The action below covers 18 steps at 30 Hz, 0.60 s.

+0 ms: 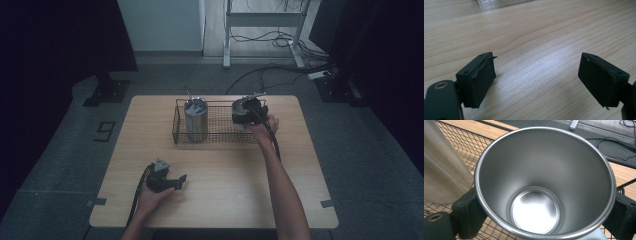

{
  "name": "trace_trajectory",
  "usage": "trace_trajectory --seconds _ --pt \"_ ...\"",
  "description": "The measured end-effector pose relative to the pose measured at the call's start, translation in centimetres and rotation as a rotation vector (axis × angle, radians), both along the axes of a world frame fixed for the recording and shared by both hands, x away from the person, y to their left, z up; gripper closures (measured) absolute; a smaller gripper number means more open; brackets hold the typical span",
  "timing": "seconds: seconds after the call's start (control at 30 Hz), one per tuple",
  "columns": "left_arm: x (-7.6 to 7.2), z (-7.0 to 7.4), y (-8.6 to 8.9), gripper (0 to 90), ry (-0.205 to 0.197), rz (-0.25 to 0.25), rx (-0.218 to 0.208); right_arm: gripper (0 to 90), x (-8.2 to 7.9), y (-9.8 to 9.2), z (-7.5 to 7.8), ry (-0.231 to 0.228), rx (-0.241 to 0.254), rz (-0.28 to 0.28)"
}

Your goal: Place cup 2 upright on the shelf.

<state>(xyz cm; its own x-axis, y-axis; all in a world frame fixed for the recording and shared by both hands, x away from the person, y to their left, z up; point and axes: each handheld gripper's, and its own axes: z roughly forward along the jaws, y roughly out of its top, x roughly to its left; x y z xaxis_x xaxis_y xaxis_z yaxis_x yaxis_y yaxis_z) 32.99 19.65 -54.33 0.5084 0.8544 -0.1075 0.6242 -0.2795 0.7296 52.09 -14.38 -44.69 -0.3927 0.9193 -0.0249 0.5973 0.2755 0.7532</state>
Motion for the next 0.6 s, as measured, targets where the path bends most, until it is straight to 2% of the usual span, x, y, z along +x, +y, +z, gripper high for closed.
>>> trace_trajectory --seconds 0.3,0.6 --pt "0.0 0.0 0.0 14.2 0.003 0.000 0.000 8.0 0.4 0.0 -0.6 0.009 -0.007 -0.002" --pt "0.0 -0.1 0.0 14.3 0.006 0.000 0.004 8.0 0.9 0.3 -1.7 0.048 -0.027 0.000"
